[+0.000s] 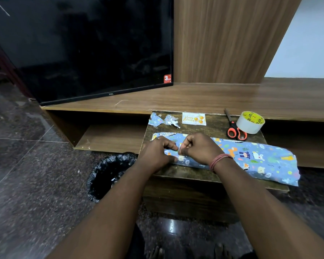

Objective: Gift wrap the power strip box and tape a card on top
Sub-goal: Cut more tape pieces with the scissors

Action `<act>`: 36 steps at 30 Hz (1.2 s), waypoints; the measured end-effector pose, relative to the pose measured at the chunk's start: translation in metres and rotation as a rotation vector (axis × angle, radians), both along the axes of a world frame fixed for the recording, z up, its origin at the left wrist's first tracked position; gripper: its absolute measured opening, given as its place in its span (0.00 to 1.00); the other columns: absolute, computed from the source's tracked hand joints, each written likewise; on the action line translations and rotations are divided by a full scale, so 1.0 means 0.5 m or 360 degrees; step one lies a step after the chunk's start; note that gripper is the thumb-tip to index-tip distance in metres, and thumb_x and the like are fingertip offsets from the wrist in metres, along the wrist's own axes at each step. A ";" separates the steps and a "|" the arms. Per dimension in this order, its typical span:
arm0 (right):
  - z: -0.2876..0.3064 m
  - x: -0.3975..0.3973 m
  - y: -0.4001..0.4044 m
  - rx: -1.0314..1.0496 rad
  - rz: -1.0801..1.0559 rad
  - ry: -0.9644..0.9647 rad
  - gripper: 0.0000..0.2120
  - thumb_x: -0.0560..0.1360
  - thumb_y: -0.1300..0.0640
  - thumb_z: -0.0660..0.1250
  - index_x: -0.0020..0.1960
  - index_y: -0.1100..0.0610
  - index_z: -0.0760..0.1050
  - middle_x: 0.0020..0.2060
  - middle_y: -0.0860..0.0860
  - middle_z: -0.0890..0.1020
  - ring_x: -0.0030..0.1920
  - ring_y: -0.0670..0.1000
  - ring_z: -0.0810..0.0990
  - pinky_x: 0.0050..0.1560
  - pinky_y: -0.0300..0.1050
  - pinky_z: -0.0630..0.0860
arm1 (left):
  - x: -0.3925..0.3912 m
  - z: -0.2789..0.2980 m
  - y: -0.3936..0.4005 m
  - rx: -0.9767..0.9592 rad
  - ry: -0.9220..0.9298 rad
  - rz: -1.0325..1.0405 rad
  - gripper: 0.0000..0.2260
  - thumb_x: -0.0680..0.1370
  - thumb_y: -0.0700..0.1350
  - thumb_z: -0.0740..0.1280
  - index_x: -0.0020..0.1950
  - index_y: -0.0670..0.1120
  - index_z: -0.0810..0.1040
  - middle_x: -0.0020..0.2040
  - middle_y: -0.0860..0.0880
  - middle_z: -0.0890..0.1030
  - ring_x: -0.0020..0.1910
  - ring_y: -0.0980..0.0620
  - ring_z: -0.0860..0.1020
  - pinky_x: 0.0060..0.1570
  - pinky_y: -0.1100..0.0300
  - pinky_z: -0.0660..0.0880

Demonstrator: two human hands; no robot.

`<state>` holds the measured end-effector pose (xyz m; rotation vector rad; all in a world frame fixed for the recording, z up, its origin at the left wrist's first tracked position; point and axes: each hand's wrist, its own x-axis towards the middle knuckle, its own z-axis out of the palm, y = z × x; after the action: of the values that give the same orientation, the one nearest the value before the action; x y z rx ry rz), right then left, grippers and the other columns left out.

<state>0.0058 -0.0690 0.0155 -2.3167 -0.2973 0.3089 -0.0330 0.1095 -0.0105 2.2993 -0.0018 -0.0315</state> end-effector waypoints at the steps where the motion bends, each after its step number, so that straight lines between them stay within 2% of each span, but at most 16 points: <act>1: 0.000 0.001 0.002 -0.0009 -0.0033 0.0004 0.09 0.69 0.57 0.79 0.45 0.56 0.81 0.39 0.49 0.83 0.40 0.48 0.81 0.38 0.42 0.72 | -0.001 0.001 0.000 -0.0001 0.0001 0.0001 0.15 0.67 0.44 0.82 0.46 0.59 0.82 0.57 0.61 0.81 0.57 0.61 0.79 0.61 0.59 0.75; 3: -0.001 0.002 0.004 -0.0024 -0.0093 0.0012 0.17 0.67 0.55 0.81 0.49 0.55 0.76 0.42 0.51 0.81 0.42 0.51 0.80 0.36 0.43 0.70 | -0.002 0.003 0.000 -0.0019 0.0007 -0.0002 0.14 0.67 0.44 0.82 0.47 0.58 0.83 0.56 0.61 0.81 0.56 0.61 0.79 0.61 0.59 0.75; 6: 0.000 0.005 0.000 -0.0061 -0.0136 0.0004 0.22 0.65 0.53 0.83 0.48 0.56 0.73 0.41 0.50 0.78 0.38 0.50 0.76 0.33 0.43 0.66 | -0.002 0.005 -0.002 -0.0093 -0.0003 0.0023 0.12 0.66 0.48 0.83 0.46 0.55 0.85 0.56 0.60 0.82 0.55 0.61 0.80 0.59 0.59 0.75; 9: 0.001 0.011 -0.004 -0.0062 -0.0140 0.0070 0.22 0.64 0.52 0.83 0.46 0.56 0.72 0.37 0.50 0.76 0.31 0.49 0.73 0.30 0.42 0.65 | 0.001 0.003 -0.006 -0.0122 -0.0025 0.0060 0.09 0.67 0.49 0.83 0.43 0.55 0.85 0.53 0.60 0.83 0.53 0.61 0.81 0.59 0.57 0.76; 12: 0.000 0.021 -0.003 -0.0069 -0.0151 0.0133 0.20 0.65 0.53 0.84 0.43 0.56 0.73 0.34 0.50 0.77 0.29 0.49 0.74 0.30 0.41 0.68 | 0.006 -0.004 -0.005 -0.0117 -0.0011 0.0086 0.10 0.68 0.47 0.82 0.40 0.58 0.83 0.51 0.61 0.83 0.53 0.61 0.82 0.61 0.52 0.77; 17: 0.001 0.045 -0.003 -0.0096 -0.0185 0.0230 0.18 0.64 0.53 0.84 0.38 0.55 0.74 0.30 0.50 0.78 0.29 0.49 0.74 0.31 0.39 0.69 | 0.013 -0.007 -0.003 -0.0186 0.0099 0.0091 0.11 0.69 0.44 0.82 0.45 0.55 0.84 0.51 0.60 0.84 0.54 0.59 0.82 0.60 0.55 0.77; 21: 0.006 0.058 0.000 -0.0170 -0.0212 0.0296 0.19 0.62 0.50 0.84 0.38 0.56 0.75 0.33 0.51 0.79 0.33 0.51 0.76 0.33 0.41 0.69 | 0.019 0.001 -0.008 -0.0147 0.0157 0.0102 0.11 0.69 0.43 0.81 0.45 0.54 0.83 0.46 0.60 0.83 0.49 0.61 0.80 0.51 0.62 0.76; 24: 0.010 0.064 0.003 -0.0188 -0.0248 0.0322 0.20 0.60 0.51 0.84 0.44 0.58 0.79 0.40 0.51 0.81 0.42 0.54 0.80 0.44 0.44 0.79 | 0.024 0.003 -0.011 -0.0182 0.0211 0.0099 0.11 0.70 0.40 0.81 0.48 0.51 0.84 0.46 0.58 0.83 0.47 0.65 0.78 0.43 0.70 0.72; 26: 0.013 0.066 0.007 -0.0208 -0.0256 0.0332 0.20 0.60 0.51 0.84 0.44 0.59 0.79 0.41 0.52 0.82 0.43 0.54 0.81 0.46 0.45 0.79 | 0.026 0.003 -0.014 -0.0180 0.0211 0.0109 0.12 0.70 0.39 0.81 0.47 0.51 0.84 0.47 0.55 0.84 0.48 0.61 0.79 0.44 0.67 0.73; 29: 0.013 0.060 0.009 -0.0258 -0.0217 0.0312 0.16 0.64 0.47 0.82 0.37 0.56 0.79 0.35 0.51 0.81 0.39 0.54 0.79 0.38 0.43 0.73 | 0.026 0.006 -0.019 -0.0103 0.0172 0.0103 0.13 0.69 0.40 0.81 0.46 0.55 0.84 0.47 0.56 0.85 0.50 0.57 0.82 0.51 0.61 0.77; 31: 0.010 0.053 0.006 -0.0231 -0.0229 0.0251 0.18 0.67 0.43 0.79 0.35 0.56 0.80 0.32 0.51 0.81 0.36 0.53 0.79 0.36 0.42 0.71 | 0.025 0.008 -0.020 -0.0176 0.0175 0.0136 0.11 0.70 0.41 0.81 0.49 0.52 0.86 0.46 0.54 0.85 0.48 0.56 0.81 0.48 0.61 0.77; 33: 0.000 0.049 0.004 -0.0212 -0.0253 0.0189 0.18 0.65 0.43 0.80 0.36 0.55 0.78 0.33 0.51 0.82 0.39 0.54 0.80 0.39 0.42 0.72 | 0.019 0.014 -0.027 -0.0309 0.0202 0.0210 0.11 0.70 0.42 0.81 0.51 0.47 0.86 0.42 0.54 0.83 0.43 0.55 0.78 0.41 0.63 0.74; 36: -0.013 0.046 0.006 -0.0214 -0.0275 0.0105 0.21 0.61 0.41 0.82 0.39 0.54 0.76 0.39 0.51 0.83 0.43 0.55 0.82 0.44 0.45 0.76 | 0.018 0.011 -0.039 -0.0246 0.0146 0.0276 0.11 0.69 0.40 0.81 0.49 0.47 0.85 0.43 0.53 0.83 0.45 0.55 0.78 0.43 0.61 0.73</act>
<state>0.0286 -0.0659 0.0088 -2.4390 -0.0439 0.3262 -0.0242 0.0902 -0.0051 2.1340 0.2341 -0.0460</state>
